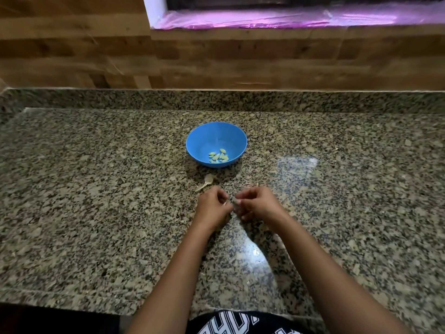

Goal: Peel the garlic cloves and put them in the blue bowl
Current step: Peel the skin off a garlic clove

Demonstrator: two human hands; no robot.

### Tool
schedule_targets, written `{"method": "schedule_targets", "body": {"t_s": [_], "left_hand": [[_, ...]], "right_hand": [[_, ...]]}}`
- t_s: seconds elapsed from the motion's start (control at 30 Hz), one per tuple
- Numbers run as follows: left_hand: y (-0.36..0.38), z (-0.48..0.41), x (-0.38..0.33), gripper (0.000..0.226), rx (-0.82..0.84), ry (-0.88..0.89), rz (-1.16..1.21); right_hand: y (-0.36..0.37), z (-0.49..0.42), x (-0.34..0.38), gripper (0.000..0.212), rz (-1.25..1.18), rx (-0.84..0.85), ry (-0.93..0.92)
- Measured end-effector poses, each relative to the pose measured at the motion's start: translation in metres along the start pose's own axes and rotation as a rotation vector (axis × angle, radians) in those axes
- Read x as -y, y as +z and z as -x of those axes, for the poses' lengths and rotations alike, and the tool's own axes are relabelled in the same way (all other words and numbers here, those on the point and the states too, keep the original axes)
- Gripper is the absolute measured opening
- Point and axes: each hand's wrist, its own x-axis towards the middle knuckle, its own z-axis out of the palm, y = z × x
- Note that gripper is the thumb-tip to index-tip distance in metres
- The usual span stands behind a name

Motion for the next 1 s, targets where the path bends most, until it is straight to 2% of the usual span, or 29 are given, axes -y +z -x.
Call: {"method": "schedule_targets", "body": {"t_s": [0.1, 0.33, 0.47, 0.67, 0.8, 0.87, 0.93, 1.0], "left_hand": [[-0.001, 0.002, -0.007, 0.017, 0.029, -0.171, 0.590], [0.008, 0.010, -0.018, 0.014, 0.031, -0.357, 1.108], [0.014, 0.014, -0.016, 0.015, 0.041, -0.361, 1.064], [-0.002, 0.009, -0.005, 0.009, 0.119, -0.312, 1.010], [-0.009, 0.011, -0.007, 0.007, 0.165, -0.266, 0.955], [-0.013, 0.008, -0.003, 0.008, 0.169, -0.177, 0.784], [-0.016, 0.003, 0.004, 0.009, 0.144, -0.011, 0.465], [-0.016, -0.003, 0.012, 0.019, 0.117, 0.191, 0.097]], "right_hand": [[0.004, 0.005, -0.003, 0.014, -0.074, 0.031, -0.032], [0.005, 0.009, -0.008, 0.009, -0.138, -0.155, -0.165], [0.012, 0.009, -0.007, 0.012, -0.060, -0.225, -0.201], [0.021, 0.013, 0.002, 0.009, -0.123, -0.150, -0.198], [0.026, 0.015, 0.003, 0.007, -0.173, -0.247, -0.177], [0.027, 0.015, 0.002, 0.003, -0.176, -0.276, -0.156], [0.026, 0.014, 0.002, 0.009, -0.133, -0.304, -0.111], [0.022, 0.012, 0.002, 0.008, 0.171, -0.337, -0.071]]}}
